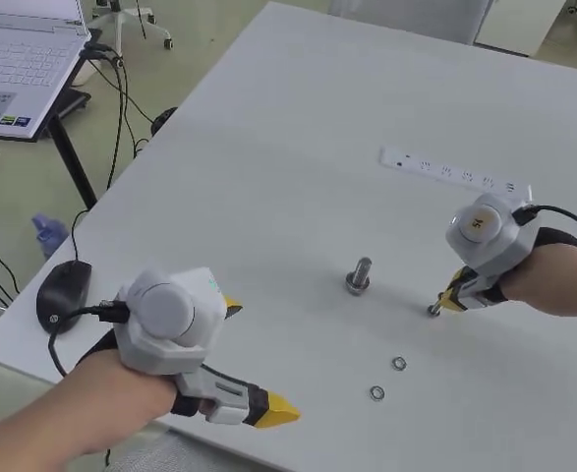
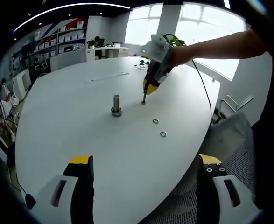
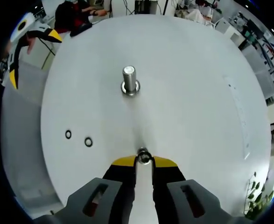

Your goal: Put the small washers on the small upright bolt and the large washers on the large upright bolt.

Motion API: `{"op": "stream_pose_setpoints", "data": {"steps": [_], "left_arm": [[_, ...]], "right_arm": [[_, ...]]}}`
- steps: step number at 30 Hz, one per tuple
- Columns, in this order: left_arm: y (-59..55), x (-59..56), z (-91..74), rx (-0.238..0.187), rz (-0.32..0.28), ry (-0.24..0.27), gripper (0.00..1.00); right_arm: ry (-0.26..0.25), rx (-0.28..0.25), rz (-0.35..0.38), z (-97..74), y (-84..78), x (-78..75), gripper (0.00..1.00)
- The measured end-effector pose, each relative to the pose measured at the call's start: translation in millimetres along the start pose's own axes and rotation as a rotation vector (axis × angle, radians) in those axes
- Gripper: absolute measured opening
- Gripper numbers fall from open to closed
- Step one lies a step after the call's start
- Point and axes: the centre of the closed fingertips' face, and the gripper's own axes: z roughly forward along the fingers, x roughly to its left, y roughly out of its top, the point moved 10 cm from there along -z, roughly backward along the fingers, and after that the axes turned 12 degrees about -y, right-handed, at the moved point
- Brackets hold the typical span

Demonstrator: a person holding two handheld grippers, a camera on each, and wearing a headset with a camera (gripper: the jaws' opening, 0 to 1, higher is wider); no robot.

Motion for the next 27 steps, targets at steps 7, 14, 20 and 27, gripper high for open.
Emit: {"op": "stream_pose_setpoints", "data": {"steps": [7,14,20,27], "left_arm": [[2.9,1.1,0.7,0.012,0.01,-0.001,0.91],[4.3,6.5,-1.0,0.017,0.006,0.004,0.91],[2.2,6.0,-3.2,0.012,-0.013,0.007,0.9],[0.2,6.9,-2.9,0.008,-0.018,0.009,0.88]], "right_arm": [[0.005,0.005,-0.002,10.8,-2.5,0.2,0.13],[0.015,0.016,0.002,22.1,-6.2,2.1,0.13],[0.019,0.021,-0.001,30.7,-8.3,4.3,0.13],[0.022,0.022,-0.014,32.7,-7.9,4.8,0.13]]}}
